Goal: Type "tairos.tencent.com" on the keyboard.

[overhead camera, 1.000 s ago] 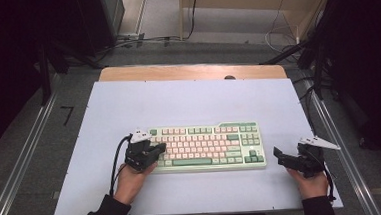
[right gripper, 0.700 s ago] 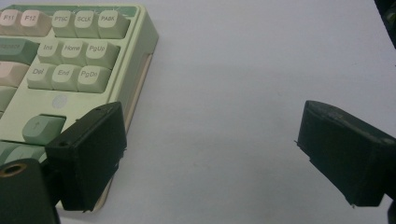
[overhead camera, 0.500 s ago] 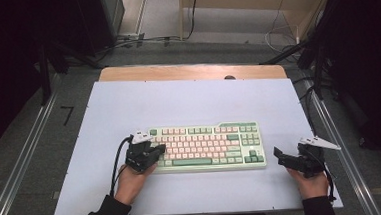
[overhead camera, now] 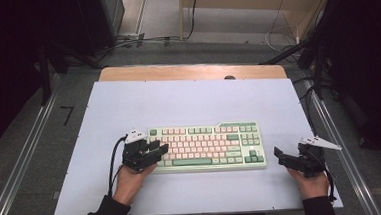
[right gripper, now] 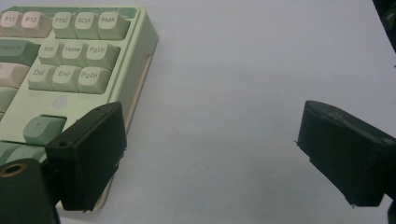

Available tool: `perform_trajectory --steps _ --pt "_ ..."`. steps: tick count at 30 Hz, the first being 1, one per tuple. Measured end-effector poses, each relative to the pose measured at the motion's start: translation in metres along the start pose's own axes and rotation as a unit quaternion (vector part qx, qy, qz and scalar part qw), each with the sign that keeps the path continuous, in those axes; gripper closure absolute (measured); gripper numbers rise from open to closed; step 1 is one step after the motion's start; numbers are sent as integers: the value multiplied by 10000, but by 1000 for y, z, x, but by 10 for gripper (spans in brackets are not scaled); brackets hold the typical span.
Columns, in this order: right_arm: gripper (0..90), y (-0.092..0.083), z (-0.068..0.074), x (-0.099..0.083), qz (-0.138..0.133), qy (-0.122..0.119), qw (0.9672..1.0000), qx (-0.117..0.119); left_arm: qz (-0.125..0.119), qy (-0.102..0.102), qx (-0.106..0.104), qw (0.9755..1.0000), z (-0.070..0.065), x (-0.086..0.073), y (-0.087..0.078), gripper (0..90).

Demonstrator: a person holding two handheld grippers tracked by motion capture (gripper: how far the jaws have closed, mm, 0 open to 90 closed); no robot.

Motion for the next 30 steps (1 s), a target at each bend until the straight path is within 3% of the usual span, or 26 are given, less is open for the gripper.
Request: perform_trajectory --steps 2,6,15,20,30 --pt "62 0 1 0 -1 8 10000 17 -74 31 111 9999 1 0 -1 395" --pt "63 0 3 1 -22 -32 10000 20 -183 95 346 9992 2 -1 -4 314" --pt "63 1 11 6 -64 -77 9999 98 -273 28 524 9982 6 -2 -5 314" --pt "63 3 22 12 -124 -180 9995 213 -296 27 549 9980 6 -2 -4 314" --pt "120 9 65 34 -341 -520 9960 634 -346 32 565 9978 5 -3 -4 324"
Point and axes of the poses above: each handheld gripper's, and its own axes: y roughly forward along the jaws, x roughly out of its top, z roughly to its left, the point moved 2 cm from there along y, roughly forward along the jaws, and after that the axes turned 9 degrees about -y, right-handed, at the moved point
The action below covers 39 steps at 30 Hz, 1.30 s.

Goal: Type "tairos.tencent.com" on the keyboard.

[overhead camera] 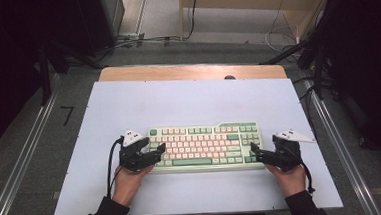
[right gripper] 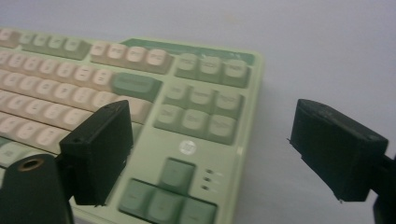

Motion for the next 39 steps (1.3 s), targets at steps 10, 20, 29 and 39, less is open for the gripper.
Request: perform_trajectory --steps 10,20,29,39 --pt "313 24 51 26 -113 -553 9969 540 -14 -14 -4 10000 0 0 0 304" --pt "659 46 91 42 -152 -805 9910 1056 5 -8 -4 10000 0 -1 1 304" --pt "872 62 108 47 -8 -799 9894 1214 47 7 -25 10000 -1 -1 2 305" --pt "872 70 118 48 82 -862 9878 1296 54 -19 -36 10000 0 -2 2 305"
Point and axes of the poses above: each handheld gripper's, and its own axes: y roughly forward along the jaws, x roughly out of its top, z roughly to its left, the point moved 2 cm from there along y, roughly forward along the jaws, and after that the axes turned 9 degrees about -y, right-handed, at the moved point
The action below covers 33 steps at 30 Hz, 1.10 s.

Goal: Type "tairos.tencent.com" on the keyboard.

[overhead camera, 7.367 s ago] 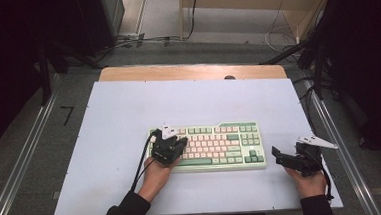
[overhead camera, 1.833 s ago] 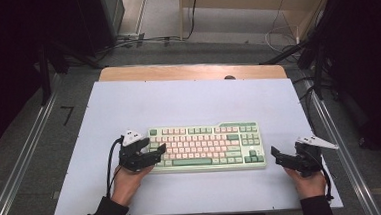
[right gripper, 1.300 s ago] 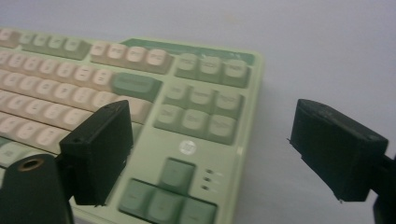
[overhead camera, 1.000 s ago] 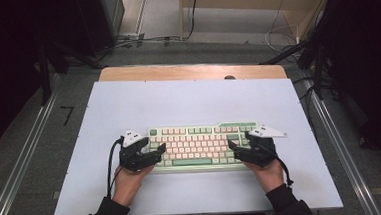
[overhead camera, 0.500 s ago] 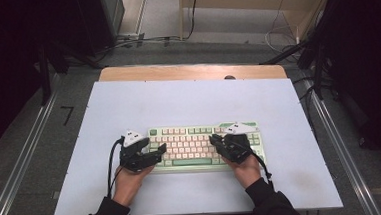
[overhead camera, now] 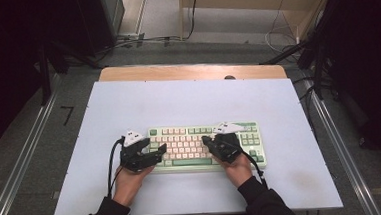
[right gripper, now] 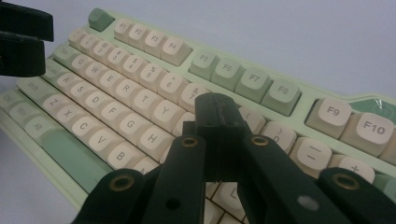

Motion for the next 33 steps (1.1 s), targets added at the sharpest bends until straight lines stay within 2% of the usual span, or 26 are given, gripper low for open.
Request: perform_trajectory --steps 9,27,30,32,33 --pt "872 6 2 -1 149 27 9999 -18 12 -3 -5 10000 0 0 0 305" --pt "872 7 1 -2 205 39 9998 -72 26 -6 -31 10000 0 0 1 306" --pt "873 9 1 -2 317 56 9995 -57 32 1 -26 10000 0 0 1 306" --pt "872 6 0 0 315 91 9994 -62 30 3 -27 10000 0 0 1 306" --pt "872 2 -2 1 185 114 9997 -82 23 -2 -29 10000 -1 0 1 306"
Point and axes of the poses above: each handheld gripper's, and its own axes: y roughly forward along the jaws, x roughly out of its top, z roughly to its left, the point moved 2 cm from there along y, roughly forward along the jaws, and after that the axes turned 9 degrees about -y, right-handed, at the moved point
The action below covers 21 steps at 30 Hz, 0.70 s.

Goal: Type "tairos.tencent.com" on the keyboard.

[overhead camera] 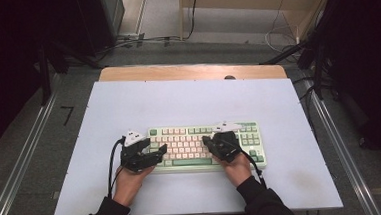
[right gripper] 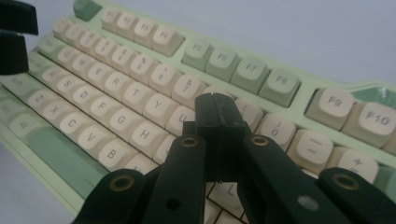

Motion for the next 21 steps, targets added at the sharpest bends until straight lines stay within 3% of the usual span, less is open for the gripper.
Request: perform_trajectory --steps 3,4,7,8,9,12,16,20,21 --pt "867 -1 -2 0 -38 28 10000 -2 -7 0 -4 10000 0 0 0 306" --pt "825 -2 -2 0 -40 52 10000 5 -7 5 -11 10000 -1 0 0 307" --pt "611 -2 -3 1 -87 103 9999 77 -11 31 -50 10000 -1 0 -1 339" --pt "417 -3 -3 2 -131 87 9999 63 -14 31 -72 10000 -1 0 -1 350" --pt "417 -3 -3 2 -131 87 9999 63 -3 37 -100 9999 -1 0 -1 350" --pt "266 -7 -5 4 -231 23 9997 -112 20 53 -178 9998 -2 0 -1 403" --pt "220 -11 -8 6 -322 71 9994 -126 11 176 -248 9995 -5 -1 -1 498" --pt "210 -13 -12 5 -300 100 9994 -163 51 256 -439 9987 -10 1 -1 713" --pt "210 -13 -12 5 -300 100 9994 -163 58 288 -460 9985 -11 3 -1 713"
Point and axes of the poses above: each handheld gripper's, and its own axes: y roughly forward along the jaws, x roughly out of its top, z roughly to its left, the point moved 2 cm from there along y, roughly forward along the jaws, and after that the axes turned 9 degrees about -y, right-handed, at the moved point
